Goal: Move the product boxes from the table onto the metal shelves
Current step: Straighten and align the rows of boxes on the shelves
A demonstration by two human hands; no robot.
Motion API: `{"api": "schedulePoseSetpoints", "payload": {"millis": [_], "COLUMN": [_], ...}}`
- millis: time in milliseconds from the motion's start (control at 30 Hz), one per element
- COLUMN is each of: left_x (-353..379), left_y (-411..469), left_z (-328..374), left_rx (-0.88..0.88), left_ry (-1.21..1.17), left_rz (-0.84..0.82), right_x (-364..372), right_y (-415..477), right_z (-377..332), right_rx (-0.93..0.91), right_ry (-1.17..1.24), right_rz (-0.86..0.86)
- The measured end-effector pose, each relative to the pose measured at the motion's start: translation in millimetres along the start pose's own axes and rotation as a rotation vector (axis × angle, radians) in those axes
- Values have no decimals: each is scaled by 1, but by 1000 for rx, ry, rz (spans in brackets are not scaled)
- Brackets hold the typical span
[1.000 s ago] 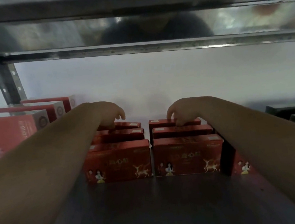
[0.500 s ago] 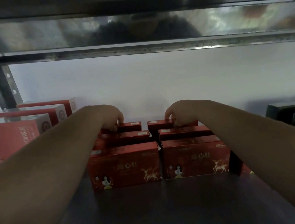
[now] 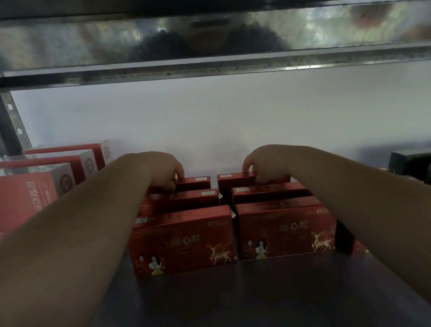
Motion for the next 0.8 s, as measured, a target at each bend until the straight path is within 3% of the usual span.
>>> {"api": "schedulePoseSetpoints", "payload": {"millis": [667, 800], "left_x": [4, -9], "left_y": [-1, -9], "left_z": [-2, 1], "left_rx": [-34, 4], "left_ry": [-27, -91], "left_rz": [-1, 53], "right_x": [0, -9], "right_y": [-7, -21], "right_z": [1, -2], "right_rx": [6, -22], "right_ry": [23, 97], "right_rz": [-20, 69]}}
Point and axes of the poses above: each hand's wrist, its own y-axis towards the middle knuckle, its own x-axis out of the palm, z = x × y, the point moved 1 cm from there along y, towards the middle knuckle, and after that the axes turned 6 degrees about -y, right-handed, at the moved point
